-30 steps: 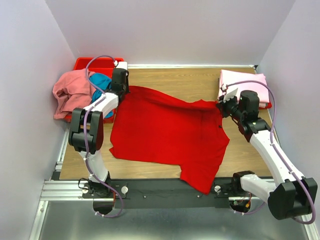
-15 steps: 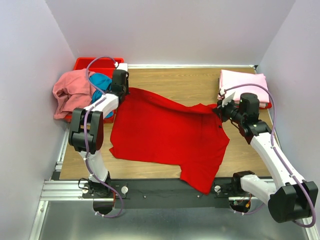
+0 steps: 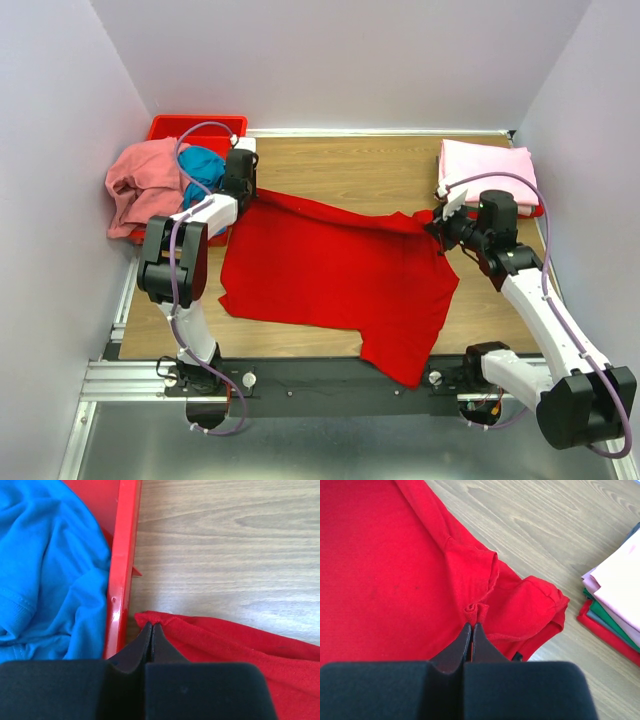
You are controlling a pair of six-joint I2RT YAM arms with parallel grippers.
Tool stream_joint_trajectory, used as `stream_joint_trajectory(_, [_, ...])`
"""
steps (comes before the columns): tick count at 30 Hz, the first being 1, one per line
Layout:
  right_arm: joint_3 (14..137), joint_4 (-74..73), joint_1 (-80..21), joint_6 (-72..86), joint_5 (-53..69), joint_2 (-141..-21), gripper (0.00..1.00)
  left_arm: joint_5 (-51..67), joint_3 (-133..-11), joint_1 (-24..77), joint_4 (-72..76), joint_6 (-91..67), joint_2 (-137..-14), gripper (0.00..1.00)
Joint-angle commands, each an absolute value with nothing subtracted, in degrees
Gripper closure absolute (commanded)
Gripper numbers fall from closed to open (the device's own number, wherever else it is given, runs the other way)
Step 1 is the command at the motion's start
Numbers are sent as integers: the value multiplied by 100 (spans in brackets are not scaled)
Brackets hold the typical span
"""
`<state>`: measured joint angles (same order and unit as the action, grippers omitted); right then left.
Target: Fold and stack the t-shirts
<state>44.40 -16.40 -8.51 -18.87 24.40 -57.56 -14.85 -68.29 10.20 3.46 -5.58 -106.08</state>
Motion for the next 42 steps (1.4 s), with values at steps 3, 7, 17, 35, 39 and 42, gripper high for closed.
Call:
stream_joint_trajectory(3, [4351, -1705, -817, -1969, 2390, -5625, 100, -1802, -6715, 993, 510, -492, -10564, 100])
stream_joint_trajectory(7, [4316, -1714, -817, -1995, 2548, -5590, 99, -1854, -6662, 1002, 483, -492, -10521, 100])
stream_joint_trajectory(17, [4263, -1705, -826, -2048, 2550, -5581, 100, -1872, -6496, 1028, 404, -492, -10310, 100])
stream_joint_trajectory(35, [4298, -1696, -809, -2013, 2188, -5757, 100, -1881, -6240, 1081, 360, -510, -9949, 100])
stream_joint_trajectory(39, [4298, -1688, -817, -2004, 2153, -5748, 99, -1916, -6223, 1090, 299, -510, -9941, 100])
stream_joint_trajectory(42, [4289, -1687, -817, -2004, 2153, -5748, 99, -1925, -6223, 1090, 237, -519, -9975, 100])
